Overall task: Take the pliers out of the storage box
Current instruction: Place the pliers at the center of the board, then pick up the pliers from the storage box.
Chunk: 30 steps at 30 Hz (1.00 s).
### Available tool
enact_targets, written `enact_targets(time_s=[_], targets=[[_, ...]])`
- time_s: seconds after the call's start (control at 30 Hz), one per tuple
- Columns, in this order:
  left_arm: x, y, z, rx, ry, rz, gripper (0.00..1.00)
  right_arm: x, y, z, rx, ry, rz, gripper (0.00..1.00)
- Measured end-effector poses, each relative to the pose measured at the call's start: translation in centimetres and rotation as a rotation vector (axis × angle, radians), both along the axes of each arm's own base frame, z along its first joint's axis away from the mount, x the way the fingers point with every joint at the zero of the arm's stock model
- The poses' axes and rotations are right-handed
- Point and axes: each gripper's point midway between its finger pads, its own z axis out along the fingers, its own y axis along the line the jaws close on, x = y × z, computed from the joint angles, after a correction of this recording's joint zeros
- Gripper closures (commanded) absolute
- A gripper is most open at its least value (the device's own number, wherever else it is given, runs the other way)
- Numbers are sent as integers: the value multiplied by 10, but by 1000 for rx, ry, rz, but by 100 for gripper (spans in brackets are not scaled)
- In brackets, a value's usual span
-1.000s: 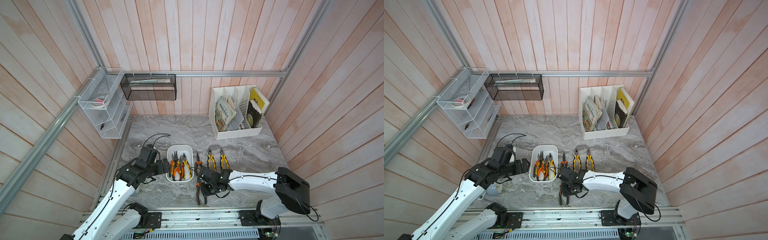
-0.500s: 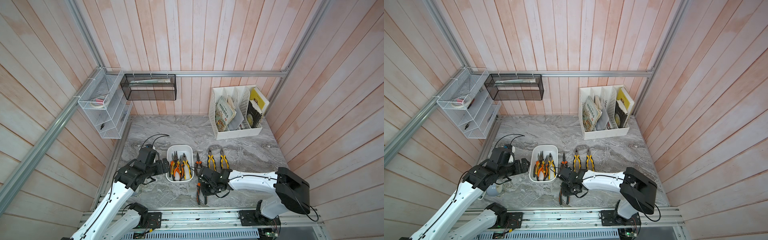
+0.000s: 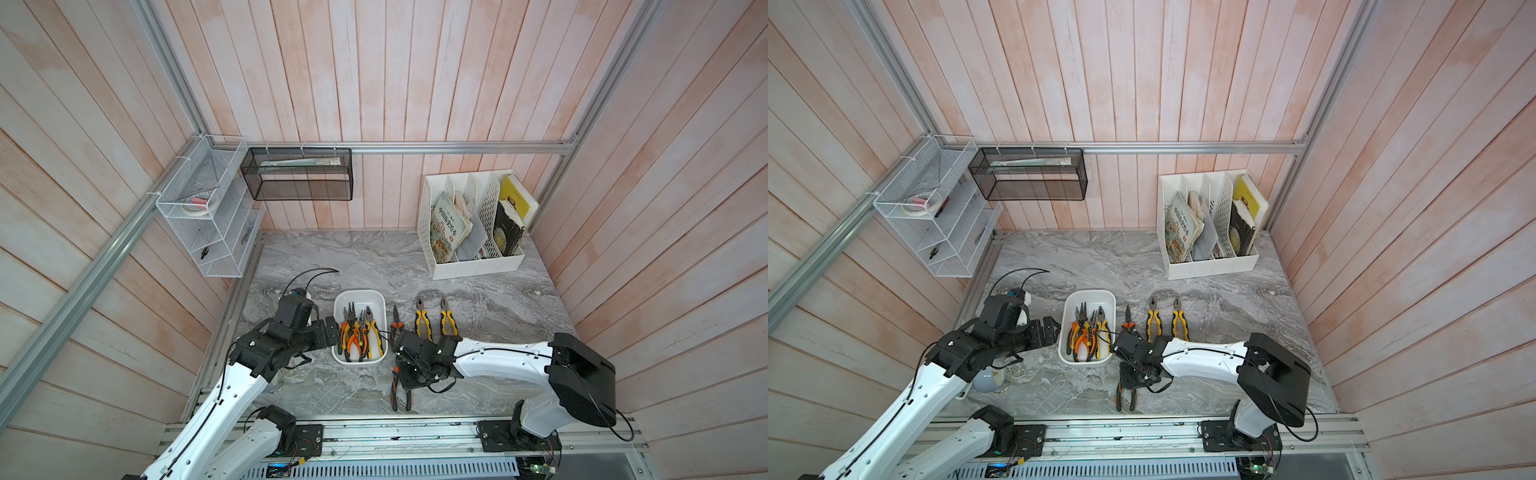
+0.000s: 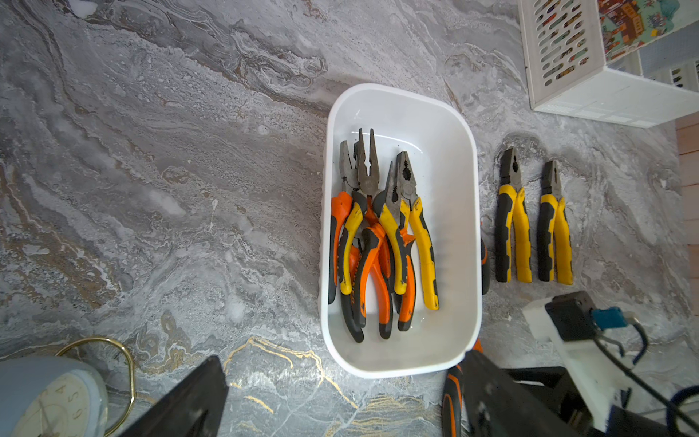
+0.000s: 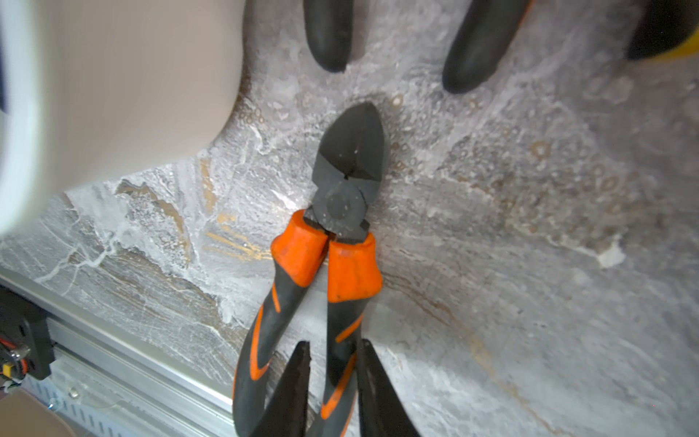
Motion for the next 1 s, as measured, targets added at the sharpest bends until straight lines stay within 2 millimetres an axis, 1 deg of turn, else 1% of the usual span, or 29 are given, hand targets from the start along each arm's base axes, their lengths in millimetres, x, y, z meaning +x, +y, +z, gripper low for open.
enact_targets(time_s=[0.07, 0.1, 0.2, 0.3, 0.47, 0.57, 0.63, 0.7, 0.73, 0.8, 0.87, 0.97, 1.0], targets=[[0, 0, 0, 0, 0, 0, 0, 2, 0, 2, -3, -6, -13, 60], [0, 0, 0, 0, 1, 0, 0, 3, 0, 4, -6, -11, -15, 58], [0, 0, 0, 0, 1, 0, 0, 9, -1, 20, -3, -40, -33, 54], [0, 0, 0, 0, 0, -1, 0, 22, 4, 56, 49, -93, -55, 51], [0, 0, 1, -2, -6, 0, 0, 59, 22, 139, 229, -215, -93, 49], [0, 0, 3, -6, -13, 0, 0, 79, 32, 172, 301, -260, -94, 50], [0, 0, 4, -7, -16, 0, 0, 91, 41, 182, 322, -273, -80, 52], [0, 0, 4, -9, -20, 0, 0, 102, 56, 184, 333, -273, -59, 54], [0, 0, 5, -11, -25, 0, 0, 108, 64, 182, 333, -271, -47, 56], [-1, 1, 8, -16, -37, 1, 0, 118, 77, 171, 317, -253, -28, 59], [-2, 2, 14, -27, -61, 5, 0, 128, 89, 155, 288, -231, -13, 61], [-4, 4, 24, -42, -109, 10, 0, 142, 106, 133, 244, -205, 14, 62], [-5, 5, 27, -47, -121, 12, 0, 146, 111, 129, 234, -201, 22, 61]])
